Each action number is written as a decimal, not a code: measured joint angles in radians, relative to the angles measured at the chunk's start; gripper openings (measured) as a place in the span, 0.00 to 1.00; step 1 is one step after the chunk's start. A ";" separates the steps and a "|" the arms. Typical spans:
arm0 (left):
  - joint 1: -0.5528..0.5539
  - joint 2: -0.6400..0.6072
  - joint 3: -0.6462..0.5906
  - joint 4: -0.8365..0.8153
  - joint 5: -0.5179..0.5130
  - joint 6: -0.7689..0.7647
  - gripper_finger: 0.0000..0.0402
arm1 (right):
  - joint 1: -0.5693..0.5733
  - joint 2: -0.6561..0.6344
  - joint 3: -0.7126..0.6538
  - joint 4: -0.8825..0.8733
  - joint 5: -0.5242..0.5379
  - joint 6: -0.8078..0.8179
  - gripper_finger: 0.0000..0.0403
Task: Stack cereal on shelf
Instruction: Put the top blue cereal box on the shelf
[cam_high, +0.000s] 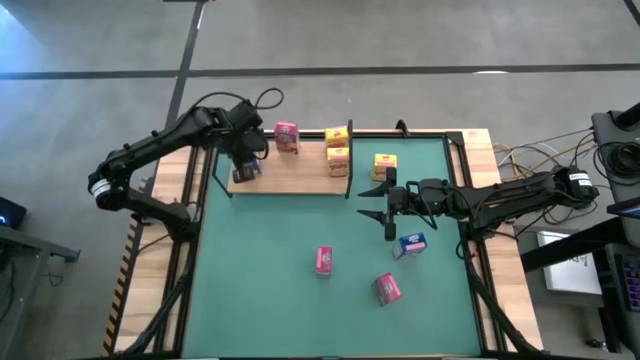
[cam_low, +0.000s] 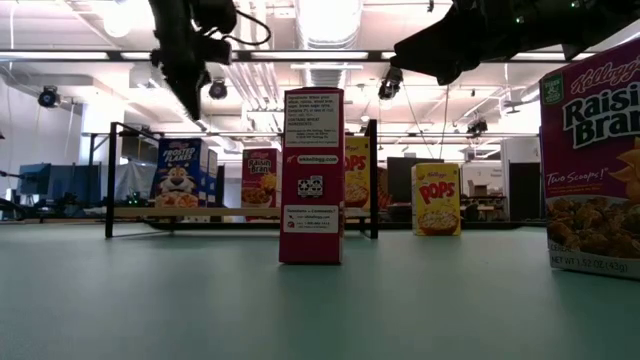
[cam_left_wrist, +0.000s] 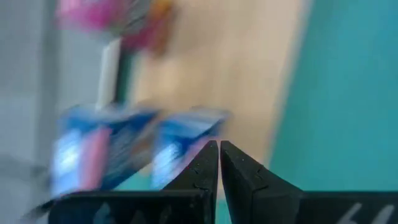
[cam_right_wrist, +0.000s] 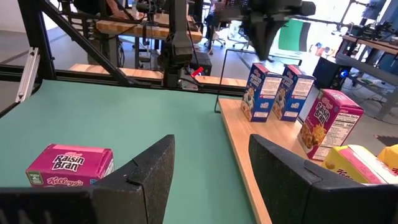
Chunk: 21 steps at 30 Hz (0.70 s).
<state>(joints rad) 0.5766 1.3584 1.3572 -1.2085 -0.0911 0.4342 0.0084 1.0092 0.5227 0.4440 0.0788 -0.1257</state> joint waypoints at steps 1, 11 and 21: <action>-0.003 0.000 -0.008 0.027 0.075 -0.007 0.00 | 0.000 0.000 0.000 0.000 0.000 -0.001 0.49; -0.070 0.051 -0.124 0.248 0.033 -0.090 0.00 | 0.000 0.000 0.000 0.000 0.000 -0.002 0.49; -0.065 0.083 -0.210 0.250 -0.218 -0.101 0.00 | 0.000 0.000 0.000 0.001 0.000 -0.005 0.49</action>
<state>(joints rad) 0.5114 1.4411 1.1469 -0.9589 -0.3096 0.3329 0.0082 1.0092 0.5228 0.4447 0.0789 -0.1307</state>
